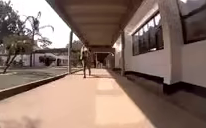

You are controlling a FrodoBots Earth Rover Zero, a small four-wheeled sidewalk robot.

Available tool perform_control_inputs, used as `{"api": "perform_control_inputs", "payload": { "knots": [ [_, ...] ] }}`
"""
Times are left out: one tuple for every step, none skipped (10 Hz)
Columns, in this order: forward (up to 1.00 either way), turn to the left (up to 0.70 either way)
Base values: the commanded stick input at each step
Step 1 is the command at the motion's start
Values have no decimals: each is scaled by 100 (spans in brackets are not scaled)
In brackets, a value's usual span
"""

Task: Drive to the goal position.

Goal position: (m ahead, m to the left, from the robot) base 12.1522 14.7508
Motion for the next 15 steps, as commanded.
{"api": "perform_control_inputs", "payload": {
  "knots": [
    [50, 0],
    [50, 0],
    [50, 0],
    [50, 0],
    [50, 0],
    [50, 0],
    [50, 0],
    [50, 0],
    [50, 0],
    [50, 0],
    [50, 0],
    [50, 0],
    [50, 0],
    [50, 0],
    [50, 0]
  ]
}}
